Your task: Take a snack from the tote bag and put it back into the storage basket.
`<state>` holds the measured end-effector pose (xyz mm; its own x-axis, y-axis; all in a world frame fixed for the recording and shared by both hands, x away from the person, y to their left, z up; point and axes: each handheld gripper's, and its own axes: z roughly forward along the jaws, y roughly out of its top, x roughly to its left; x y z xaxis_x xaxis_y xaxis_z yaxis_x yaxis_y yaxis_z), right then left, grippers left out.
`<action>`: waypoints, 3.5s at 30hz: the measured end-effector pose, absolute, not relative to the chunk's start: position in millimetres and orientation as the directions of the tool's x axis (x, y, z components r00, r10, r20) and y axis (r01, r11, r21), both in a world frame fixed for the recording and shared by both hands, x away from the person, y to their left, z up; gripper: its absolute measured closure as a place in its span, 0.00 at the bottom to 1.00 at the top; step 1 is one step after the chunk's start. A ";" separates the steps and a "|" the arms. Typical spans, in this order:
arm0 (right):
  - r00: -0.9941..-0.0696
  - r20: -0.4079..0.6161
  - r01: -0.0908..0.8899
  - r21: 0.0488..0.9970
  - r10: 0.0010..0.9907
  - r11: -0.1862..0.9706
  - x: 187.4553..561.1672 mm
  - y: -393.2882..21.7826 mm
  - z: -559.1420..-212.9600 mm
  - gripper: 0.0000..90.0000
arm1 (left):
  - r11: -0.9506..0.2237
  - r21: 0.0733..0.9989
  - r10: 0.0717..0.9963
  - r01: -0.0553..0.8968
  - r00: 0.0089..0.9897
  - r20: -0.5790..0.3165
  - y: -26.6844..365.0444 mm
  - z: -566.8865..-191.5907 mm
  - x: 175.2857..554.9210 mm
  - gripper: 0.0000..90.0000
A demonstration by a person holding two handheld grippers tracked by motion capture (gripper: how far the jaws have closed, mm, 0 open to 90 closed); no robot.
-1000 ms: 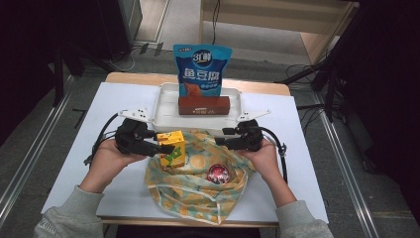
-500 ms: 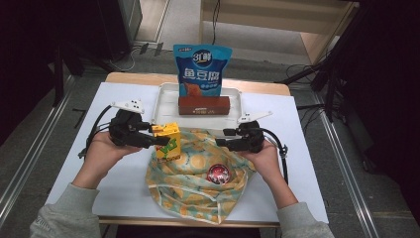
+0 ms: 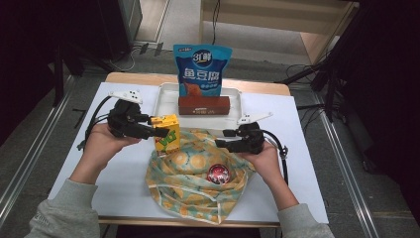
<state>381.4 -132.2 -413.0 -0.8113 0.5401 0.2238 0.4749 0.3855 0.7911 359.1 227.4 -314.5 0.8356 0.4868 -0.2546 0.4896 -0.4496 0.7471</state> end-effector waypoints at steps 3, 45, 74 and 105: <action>-0.813 0.224 0.473 0.792 0.537 0.386 380.8 -132.4 -412.8 0.49 | -0.449 0.747 0.485 0.490 0.836 -0.257 226.9 -312.9 362.7 0.55; -0.823 0.220 0.460 0.800 0.524 0.386 373.8 -130.5 -410.7 0.49 | -0.419 0.760 0.538 0.497 0.810 -0.234 230.9 -307.2 413.2 0.56; -0.815 0.220 0.467 0.798 0.536 0.382 367.8 -136.1 -411.9 0.49 | -0.396 0.756 0.634 0.522 0.750 -0.186 233.2 -343.2 447.9 0.56; -0.818 0.213 0.465 0.792 0.534 0.397 368.6 -136.5 -414.3 0.49 | -0.348 0.773 0.694 0.530 0.701 -0.168 235.3 -376.8 471.9 0.56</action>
<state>368.6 -136.5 -414.3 -0.8183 0.5340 0.2125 0.4646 0.3969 0.7916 471.9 235.3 -376.8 0.7005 0.6937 -0.1677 0.5300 -0.3483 0.7732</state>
